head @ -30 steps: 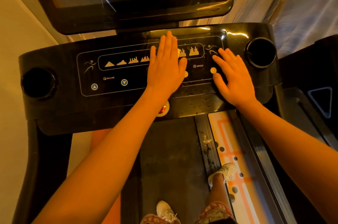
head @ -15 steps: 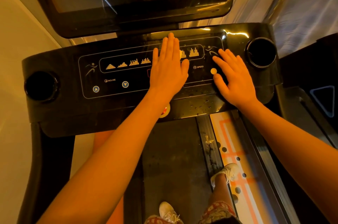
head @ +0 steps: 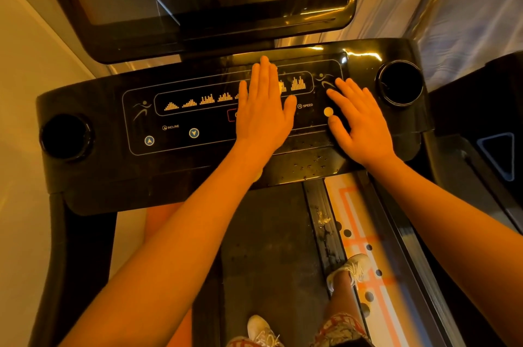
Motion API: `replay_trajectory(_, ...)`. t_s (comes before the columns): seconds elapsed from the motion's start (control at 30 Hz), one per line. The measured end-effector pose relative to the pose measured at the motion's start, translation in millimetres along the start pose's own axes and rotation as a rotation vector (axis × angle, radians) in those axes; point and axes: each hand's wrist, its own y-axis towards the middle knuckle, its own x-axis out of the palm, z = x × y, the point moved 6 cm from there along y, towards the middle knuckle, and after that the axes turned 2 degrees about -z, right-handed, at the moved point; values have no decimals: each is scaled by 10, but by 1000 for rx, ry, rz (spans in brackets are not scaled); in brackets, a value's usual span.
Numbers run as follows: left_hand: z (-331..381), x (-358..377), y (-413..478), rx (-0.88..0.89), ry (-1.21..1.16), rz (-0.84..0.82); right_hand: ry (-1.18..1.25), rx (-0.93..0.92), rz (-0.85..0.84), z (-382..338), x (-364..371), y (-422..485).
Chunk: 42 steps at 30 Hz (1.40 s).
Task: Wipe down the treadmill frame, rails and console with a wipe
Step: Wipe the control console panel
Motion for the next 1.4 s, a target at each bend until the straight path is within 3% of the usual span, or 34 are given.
replay_trajectory(0.33,306,681,-1271,112,88,-78,-1,12,2,-15,-4,0)
replay_trajectory(0.77,393,801,-1386,69,103,-51,10,6,4,30,25,5)
replay_trajectory(1.23,552,900,-1575,-125,48,23,-10,-42,43,29,28,8)
replay_trajectory(1.4,521,739,-1221,-160,57,40,-9,-57,50,35,27,9)
